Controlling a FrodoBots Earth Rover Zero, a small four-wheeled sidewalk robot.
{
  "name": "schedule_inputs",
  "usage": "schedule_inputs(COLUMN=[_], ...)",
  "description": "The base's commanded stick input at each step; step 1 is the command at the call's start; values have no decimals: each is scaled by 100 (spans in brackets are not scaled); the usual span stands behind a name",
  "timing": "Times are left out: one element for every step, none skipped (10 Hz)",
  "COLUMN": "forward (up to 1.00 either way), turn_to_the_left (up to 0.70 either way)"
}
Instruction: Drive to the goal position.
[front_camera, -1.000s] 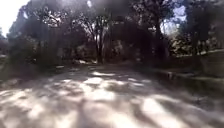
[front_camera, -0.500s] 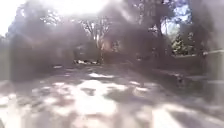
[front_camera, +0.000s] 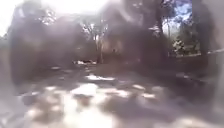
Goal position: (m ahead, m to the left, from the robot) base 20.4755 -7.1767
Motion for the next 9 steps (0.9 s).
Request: schedule_inputs(forward=[85,85,85,85,85,85,85,85,85], turn_to_the_left=[0,0,0,0,0,0,0,0,0])
